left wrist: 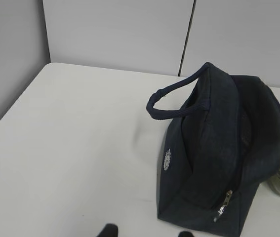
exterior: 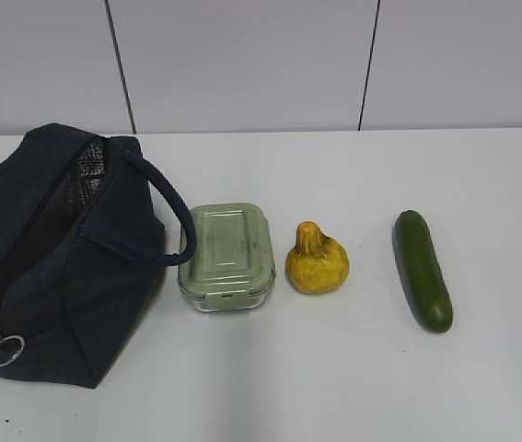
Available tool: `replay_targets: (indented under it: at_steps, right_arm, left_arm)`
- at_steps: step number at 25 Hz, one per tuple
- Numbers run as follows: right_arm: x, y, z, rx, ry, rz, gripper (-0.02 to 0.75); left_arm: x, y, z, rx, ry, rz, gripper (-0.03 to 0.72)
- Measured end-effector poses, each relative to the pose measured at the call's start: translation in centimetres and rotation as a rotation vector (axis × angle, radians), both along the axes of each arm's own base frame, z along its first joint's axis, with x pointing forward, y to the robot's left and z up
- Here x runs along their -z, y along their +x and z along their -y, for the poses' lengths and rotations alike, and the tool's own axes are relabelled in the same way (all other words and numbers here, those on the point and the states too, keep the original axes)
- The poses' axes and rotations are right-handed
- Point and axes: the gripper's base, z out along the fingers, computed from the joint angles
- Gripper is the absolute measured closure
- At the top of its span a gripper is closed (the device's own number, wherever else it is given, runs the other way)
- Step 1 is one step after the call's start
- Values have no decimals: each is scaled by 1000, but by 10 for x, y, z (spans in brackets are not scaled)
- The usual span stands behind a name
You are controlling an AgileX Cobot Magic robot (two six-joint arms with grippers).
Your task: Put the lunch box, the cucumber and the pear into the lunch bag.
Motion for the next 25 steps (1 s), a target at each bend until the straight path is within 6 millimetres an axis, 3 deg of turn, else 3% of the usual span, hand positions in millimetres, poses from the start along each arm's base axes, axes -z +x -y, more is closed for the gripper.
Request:
replay_targets:
  at_steps: [25]
  right_arm:
    - [0, 0, -1, -6, 22, 3, 248]
  left_arm:
    - [0, 0, 5, 42, -50, -2, 450]
